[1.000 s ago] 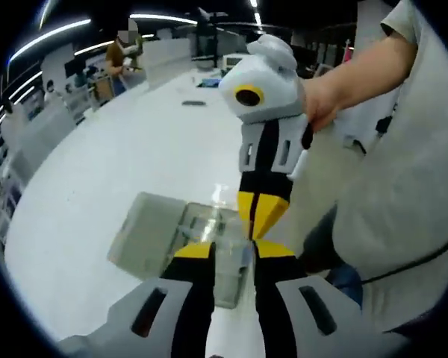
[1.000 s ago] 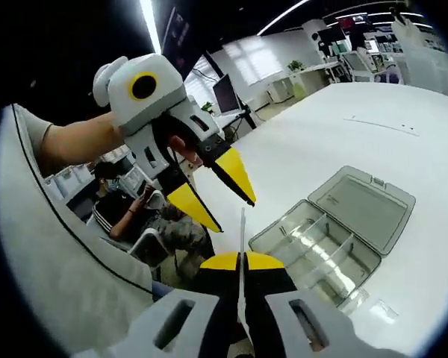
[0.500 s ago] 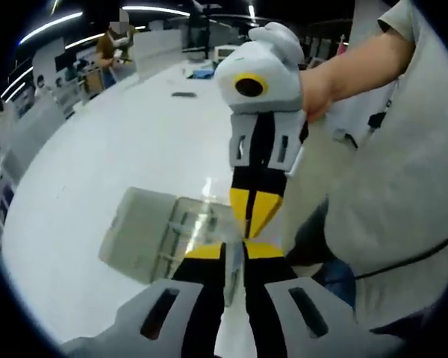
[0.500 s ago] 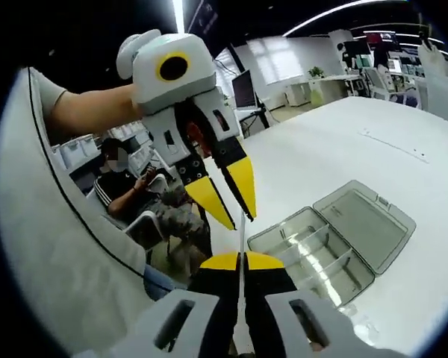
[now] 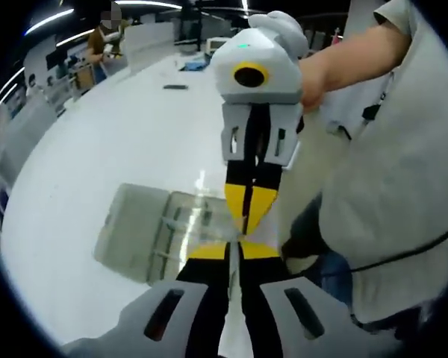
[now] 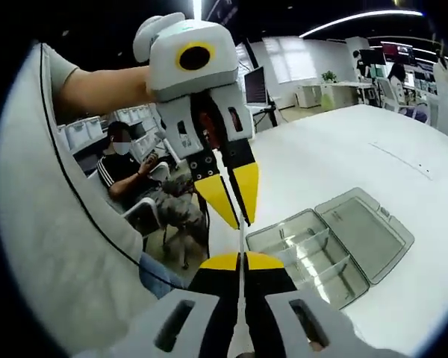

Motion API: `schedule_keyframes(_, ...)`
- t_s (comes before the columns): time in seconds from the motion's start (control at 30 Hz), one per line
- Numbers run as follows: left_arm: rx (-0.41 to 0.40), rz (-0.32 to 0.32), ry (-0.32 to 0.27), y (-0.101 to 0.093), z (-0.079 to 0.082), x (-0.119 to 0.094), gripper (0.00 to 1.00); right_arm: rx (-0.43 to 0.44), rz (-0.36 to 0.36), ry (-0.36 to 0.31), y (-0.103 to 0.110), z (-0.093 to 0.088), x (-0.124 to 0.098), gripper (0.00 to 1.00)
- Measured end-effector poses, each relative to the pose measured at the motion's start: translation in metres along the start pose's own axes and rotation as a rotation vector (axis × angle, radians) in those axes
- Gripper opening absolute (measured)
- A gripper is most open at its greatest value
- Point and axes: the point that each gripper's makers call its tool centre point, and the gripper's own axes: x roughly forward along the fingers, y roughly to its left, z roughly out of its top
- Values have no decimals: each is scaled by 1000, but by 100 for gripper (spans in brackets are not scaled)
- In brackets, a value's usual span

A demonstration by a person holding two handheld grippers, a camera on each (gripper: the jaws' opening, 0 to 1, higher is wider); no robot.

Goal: Insert the divider into the dual guide fixture by aligning both edges with the guide slots and pushing it downward to the bottom, including one-sided entry, uneven engagement, binding, and posture correction.

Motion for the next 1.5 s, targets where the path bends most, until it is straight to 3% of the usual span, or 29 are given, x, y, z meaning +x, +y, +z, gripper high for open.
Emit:
schedule_keyframes(0.5,-48,-40,52,-2,-2,3,0,-42,1,16,-2,-3,0,0)
schedule_keyframes(1.07,10,-45,117,-6,-4,2,0,-41,-17,39,-3,-4,3,0)
schedule_keyframes(1.5,47,-17,188,-1,-17,-4,0,-61,-42,82,-7,-12,0,6)
